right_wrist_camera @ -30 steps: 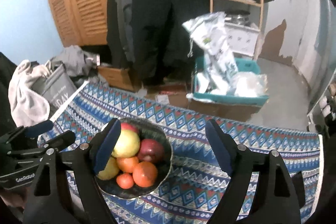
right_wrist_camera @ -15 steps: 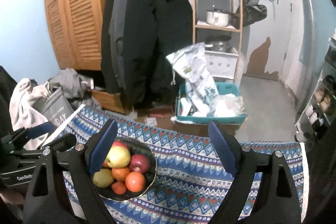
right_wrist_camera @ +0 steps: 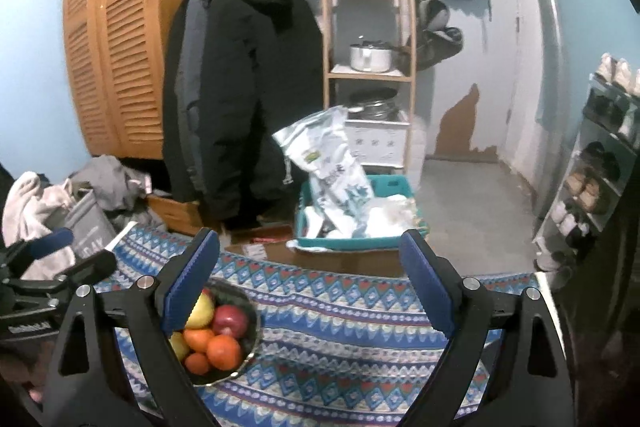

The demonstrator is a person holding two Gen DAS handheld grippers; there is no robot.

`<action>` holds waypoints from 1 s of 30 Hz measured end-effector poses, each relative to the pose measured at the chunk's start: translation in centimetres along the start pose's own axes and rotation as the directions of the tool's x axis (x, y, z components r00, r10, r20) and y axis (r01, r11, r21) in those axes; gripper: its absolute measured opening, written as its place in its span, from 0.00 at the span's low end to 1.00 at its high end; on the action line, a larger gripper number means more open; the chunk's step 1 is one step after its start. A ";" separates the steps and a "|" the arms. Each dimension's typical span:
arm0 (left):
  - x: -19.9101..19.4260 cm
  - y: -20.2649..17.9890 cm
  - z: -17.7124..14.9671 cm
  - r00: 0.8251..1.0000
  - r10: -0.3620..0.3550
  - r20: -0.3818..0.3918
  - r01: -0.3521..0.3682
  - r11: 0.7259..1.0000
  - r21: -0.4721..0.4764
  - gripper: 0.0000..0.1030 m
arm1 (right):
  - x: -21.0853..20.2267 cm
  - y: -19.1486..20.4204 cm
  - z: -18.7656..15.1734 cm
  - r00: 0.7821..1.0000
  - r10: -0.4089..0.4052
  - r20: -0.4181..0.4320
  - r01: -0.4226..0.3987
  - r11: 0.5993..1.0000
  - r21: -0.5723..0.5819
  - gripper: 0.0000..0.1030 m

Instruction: Organize fruits

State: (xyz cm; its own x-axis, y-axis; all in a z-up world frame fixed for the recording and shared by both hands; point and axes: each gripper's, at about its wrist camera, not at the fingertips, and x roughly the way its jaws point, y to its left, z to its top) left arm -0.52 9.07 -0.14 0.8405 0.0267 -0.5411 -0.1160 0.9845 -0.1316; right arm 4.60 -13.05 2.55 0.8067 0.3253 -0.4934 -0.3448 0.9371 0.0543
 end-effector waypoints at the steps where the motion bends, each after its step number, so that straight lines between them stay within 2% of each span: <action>1: -0.1 -0.3 0.1 1.000 -0.003 0.003 0.003 1.000 0.003 0.99 | -0.2 -0.3 0.0 1.000 -0.013 0.003 0.013 1.000 -0.001 0.88; 15: -0.1 -4.1 0.4 0.999 -0.053 0.009 0.052 0.996 0.074 0.99 | -1.2 -4.7 -0.8 0.994 -0.105 0.021 0.104 0.994 0.038 0.88; 30: -0.1 -5.5 0.3 0.999 -0.041 0.015 0.039 0.994 0.104 0.99 | -1.6 -5.3 -1.0 0.993 -0.118 0.028 0.117 0.992 0.039 0.88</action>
State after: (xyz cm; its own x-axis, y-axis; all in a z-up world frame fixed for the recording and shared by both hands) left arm 0.20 3.73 0.89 0.8527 -0.0111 -0.5223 -0.0270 0.9975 -0.0653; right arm 4.67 -18.62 2.18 0.8546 0.2161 -0.4722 -0.2293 0.9729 0.0303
